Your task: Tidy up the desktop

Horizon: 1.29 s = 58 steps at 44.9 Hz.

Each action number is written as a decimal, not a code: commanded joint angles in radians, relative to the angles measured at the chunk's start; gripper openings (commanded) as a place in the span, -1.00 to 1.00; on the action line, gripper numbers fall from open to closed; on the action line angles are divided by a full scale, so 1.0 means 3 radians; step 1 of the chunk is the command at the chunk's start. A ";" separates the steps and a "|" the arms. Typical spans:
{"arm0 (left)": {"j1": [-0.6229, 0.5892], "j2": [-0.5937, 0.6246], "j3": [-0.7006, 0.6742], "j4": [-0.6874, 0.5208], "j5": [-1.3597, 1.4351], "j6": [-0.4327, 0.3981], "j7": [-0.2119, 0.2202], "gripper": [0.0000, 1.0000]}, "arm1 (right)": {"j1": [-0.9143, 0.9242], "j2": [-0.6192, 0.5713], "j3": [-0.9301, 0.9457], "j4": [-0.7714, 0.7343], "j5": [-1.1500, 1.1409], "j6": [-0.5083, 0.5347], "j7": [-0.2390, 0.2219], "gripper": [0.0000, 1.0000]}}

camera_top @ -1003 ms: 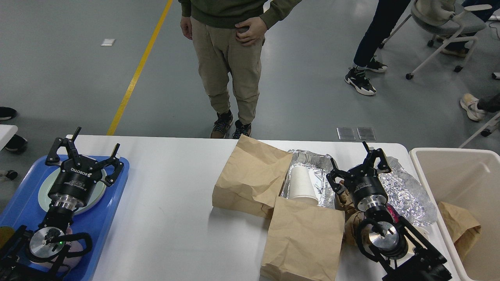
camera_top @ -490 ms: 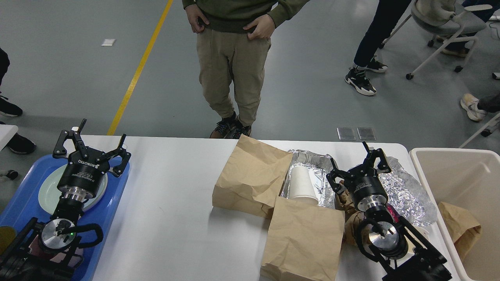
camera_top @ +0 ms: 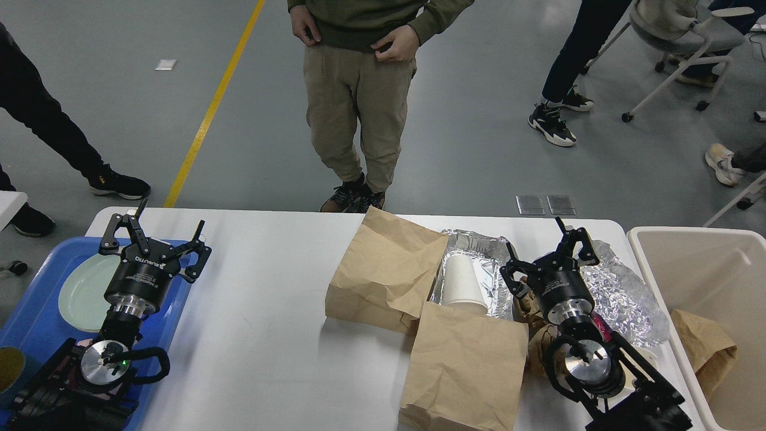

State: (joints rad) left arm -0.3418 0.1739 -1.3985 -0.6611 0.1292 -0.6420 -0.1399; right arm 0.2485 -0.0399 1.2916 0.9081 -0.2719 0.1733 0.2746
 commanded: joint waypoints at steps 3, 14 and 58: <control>-0.0021 -0.0017 0.0009 0.0076 0.0030 -0.0100 -0.0071 0.92 | 0.0000 0.0000 -0.0005 0.0000 0.0001 0.0000 0.0000 1.00; -0.0021 -0.0017 0.0004 0.0076 0.0004 -0.0100 -0.0060 0.92 | 0.0000 0.0000 0.0000 0.0000 0.0001 0.0000 0.0000 1.00; -0.0021 -0.0017 0.0004 0.0076 -0.0016 -0.0120 -0.0050 0.92 | -0.0005 0.0000 -0.0010 -0.0010 -0.0004 -0.0005 0.0122 1.00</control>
State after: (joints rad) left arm -0.3483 0.1688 -1.3975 -0.6381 0.1242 -0.6792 -0.1546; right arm 0.2485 -0.0399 1.2908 0.9081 -0.2718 0.1733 0.2775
